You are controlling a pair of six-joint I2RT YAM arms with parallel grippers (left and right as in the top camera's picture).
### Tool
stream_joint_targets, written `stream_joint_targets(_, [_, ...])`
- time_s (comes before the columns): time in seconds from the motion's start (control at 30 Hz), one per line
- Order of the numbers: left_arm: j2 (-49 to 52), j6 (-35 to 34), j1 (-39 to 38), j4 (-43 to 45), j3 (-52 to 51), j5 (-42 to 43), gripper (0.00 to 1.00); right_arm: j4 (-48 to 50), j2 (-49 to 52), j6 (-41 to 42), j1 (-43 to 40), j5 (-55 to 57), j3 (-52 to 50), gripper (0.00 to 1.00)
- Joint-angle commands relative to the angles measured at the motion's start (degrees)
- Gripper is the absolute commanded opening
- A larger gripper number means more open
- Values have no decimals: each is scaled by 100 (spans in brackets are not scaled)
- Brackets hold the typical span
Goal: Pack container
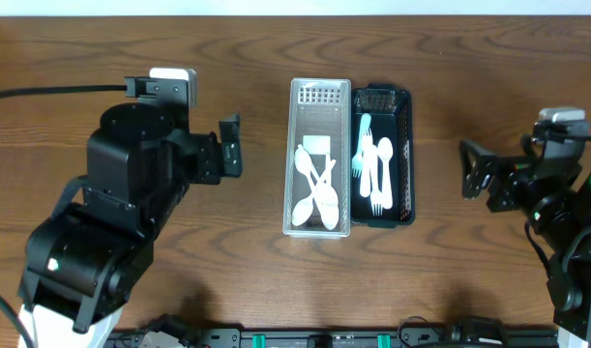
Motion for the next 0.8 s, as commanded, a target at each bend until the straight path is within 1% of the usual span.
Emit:
stream_joint_targets(0.0, [-527, 39, 44, -22, -271, -92, 98, -321, -13, -46, 46, -61, 35, 99])
stream_joint_targets(0.1, [-1126, 76, 358, -87, -656, -81, 98, -702, -7, -46, 46, -61, 35, 99])
stream_joint_targets(0.2, [-1714, -114, 887, 15, -1145, -20, 99, -1027, -4, -46, 46, -61, 35, 99])
stream_joint_targets(0.27, [-2041, -114, 1220, 271, -1497, -31, 98, -1182, -4, -46, 46, -59, 35, 99])
stream_joint_targets(0.43, [-2992, -116, 2072, 1526, -2817, -31, 98, -1419, -4, -46, 46, -59, 35, 99])
stream_joint_targets(0.6, [-3989, -118, 2317, 2509, -4273, -28, 98, -1425, -4, -46, 46, -61, 35, 99])
stream_joint_targets(0.77, [-4723, -120, 2317, 3056, -5512, -24, 98, -1425, -4, -46, 46, -59, 35, 99])
